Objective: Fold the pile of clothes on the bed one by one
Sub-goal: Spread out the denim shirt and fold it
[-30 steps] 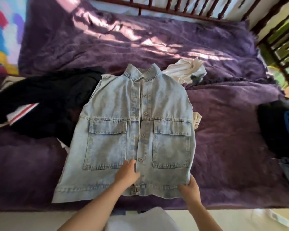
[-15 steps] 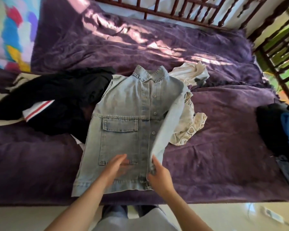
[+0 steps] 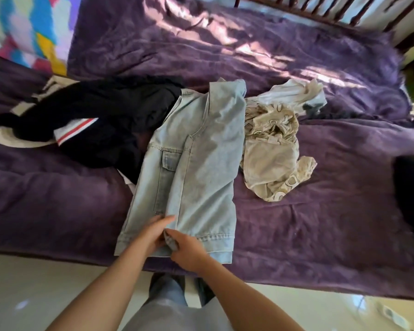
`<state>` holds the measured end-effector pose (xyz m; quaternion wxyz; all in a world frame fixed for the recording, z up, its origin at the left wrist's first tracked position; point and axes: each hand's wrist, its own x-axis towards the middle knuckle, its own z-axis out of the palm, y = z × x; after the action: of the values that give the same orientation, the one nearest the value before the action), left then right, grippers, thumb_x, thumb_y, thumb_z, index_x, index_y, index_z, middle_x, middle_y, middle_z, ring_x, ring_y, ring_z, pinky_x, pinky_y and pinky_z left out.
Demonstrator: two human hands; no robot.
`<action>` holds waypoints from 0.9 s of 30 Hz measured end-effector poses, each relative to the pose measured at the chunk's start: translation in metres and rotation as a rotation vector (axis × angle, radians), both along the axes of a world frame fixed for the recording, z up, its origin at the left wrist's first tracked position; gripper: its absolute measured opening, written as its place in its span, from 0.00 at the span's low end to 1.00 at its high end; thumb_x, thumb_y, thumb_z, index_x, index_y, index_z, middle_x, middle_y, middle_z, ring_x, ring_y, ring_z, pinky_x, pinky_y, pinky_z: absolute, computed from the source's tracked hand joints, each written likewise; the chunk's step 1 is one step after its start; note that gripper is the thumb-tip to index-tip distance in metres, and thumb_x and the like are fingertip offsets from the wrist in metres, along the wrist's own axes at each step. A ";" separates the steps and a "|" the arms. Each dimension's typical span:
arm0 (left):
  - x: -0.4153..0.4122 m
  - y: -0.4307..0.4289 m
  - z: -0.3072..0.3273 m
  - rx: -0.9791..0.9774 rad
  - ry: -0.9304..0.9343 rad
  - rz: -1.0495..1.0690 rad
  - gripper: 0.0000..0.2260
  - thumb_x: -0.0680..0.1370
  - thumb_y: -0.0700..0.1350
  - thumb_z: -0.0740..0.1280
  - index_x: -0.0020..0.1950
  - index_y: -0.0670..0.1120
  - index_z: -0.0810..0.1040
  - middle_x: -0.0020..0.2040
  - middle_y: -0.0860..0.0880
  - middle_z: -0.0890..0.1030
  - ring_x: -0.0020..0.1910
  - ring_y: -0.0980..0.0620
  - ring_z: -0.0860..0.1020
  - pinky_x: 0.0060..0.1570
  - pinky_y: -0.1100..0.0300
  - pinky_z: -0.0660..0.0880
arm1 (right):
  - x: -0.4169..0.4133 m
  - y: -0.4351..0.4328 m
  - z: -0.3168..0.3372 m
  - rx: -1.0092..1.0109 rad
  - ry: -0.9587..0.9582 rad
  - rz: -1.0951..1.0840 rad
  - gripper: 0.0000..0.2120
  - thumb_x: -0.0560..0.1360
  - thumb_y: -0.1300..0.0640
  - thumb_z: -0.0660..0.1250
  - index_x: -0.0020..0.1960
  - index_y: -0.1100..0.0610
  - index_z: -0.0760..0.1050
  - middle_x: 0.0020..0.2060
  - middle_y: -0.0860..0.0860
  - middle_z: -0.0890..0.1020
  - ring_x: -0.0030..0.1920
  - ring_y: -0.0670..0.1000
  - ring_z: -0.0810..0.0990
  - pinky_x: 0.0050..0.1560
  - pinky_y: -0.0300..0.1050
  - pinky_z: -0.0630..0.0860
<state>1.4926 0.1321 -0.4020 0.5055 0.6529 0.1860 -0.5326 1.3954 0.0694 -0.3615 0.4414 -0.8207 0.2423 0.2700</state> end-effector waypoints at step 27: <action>0.018 0.081 -0.017 0.313 -0.503 -0.298 0.21 0.74 0.38 0.67 0.67 0.41 0.70 0.59 0.41 0.78 0.57 0.41 0.76 0.52 0.54 0.70 | 0.031 -0.076 -0.023 -0.194 0.199 -0.176 0.22 0.79 0.54 0.58 0.72 0.55 0.62 0.58 0.57 0.76 0.54 0.56 0.77 0.49 0.45 0.73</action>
<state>1.5111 0.2136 -0.4186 0.3457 0.8536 0.0373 -0.3878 1.4269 -0.0067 -0.3842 0.3558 -0.8043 0.3807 0.2856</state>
